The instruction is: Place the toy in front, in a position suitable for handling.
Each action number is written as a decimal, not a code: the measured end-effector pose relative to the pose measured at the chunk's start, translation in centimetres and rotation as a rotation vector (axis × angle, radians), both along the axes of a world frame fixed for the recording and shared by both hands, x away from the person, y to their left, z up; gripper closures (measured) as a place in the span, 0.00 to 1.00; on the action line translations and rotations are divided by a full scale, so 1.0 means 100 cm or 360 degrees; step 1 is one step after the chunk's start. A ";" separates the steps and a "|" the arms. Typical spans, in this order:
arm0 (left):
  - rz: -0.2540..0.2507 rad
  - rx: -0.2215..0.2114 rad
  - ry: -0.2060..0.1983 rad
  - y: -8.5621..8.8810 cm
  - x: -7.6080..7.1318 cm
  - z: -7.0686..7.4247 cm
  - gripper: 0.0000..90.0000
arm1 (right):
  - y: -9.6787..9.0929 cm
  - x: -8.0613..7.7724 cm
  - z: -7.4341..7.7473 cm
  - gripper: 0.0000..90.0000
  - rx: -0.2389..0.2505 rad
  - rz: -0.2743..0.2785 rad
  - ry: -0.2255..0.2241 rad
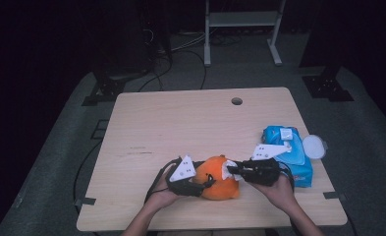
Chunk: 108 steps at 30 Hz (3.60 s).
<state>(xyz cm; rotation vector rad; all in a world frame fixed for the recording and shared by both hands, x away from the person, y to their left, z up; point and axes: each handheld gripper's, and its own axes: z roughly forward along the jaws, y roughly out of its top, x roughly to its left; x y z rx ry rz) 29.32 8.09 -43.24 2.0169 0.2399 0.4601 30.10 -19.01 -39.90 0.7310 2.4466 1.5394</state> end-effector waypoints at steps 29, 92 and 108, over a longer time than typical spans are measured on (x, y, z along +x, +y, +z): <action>0.0063 -0.0256 0.0482 0.007 0.014 -0.005 0.09 | -0.008 -0.003 -0.012 0.87 -0.0115 -0.0040 0.0012; -0.0057 -0.0059 -0.0040 -0.014 -0.023 -0.005 0.33 | 0.012 -0.015 0.012 0.88 -0.0111 0.0079 -0.0141; -0.0004 -0.0123 0.0155 -0.009 -0.012 -0.005 0.26 | 0.021 -0.022 0.006 0.88 -0.0123 0.0136 -0.0130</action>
